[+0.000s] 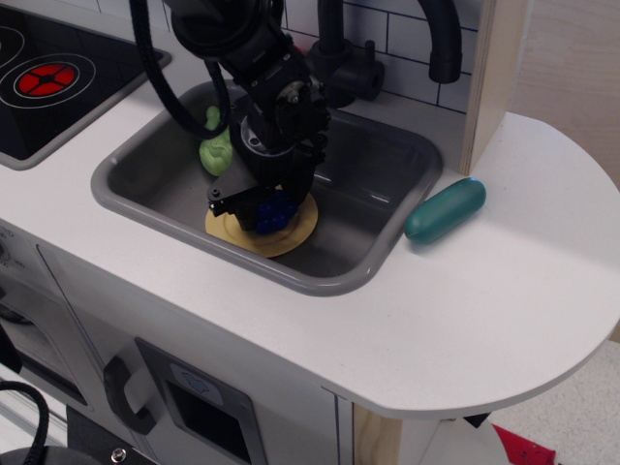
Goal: Take blueberries off plate sink
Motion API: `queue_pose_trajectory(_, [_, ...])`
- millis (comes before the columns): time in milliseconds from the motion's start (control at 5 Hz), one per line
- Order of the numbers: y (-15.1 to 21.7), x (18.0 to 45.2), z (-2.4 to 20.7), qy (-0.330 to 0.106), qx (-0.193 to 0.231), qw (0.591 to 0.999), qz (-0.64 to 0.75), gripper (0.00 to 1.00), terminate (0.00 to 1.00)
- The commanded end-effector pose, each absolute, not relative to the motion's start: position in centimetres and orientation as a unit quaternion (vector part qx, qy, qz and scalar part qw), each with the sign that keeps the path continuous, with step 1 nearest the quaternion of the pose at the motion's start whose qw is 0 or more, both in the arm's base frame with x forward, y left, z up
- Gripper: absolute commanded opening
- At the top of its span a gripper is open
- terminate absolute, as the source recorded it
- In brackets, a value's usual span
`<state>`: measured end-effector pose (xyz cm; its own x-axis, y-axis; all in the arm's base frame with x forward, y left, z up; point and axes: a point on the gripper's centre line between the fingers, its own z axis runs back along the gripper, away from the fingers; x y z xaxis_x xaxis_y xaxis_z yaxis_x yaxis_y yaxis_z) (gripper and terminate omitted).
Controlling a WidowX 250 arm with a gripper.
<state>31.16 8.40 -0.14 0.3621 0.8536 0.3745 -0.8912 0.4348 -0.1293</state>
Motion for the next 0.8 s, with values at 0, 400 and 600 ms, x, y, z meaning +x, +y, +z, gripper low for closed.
queue_pose_trajectory(0, [6.9,33.5,4.4,-0.231,0.005,0.808,0.541,0.0,0.0])
queue_pose_trajectory(400, [5.7,36.7,4.3,-0.221,0.003,0.795,0.565,0.0,0.0])
queue_pose_trajectory(600, [5.1,36.3,3.7,-0.216,0.007,0.803,0.555,0.0,0.0])
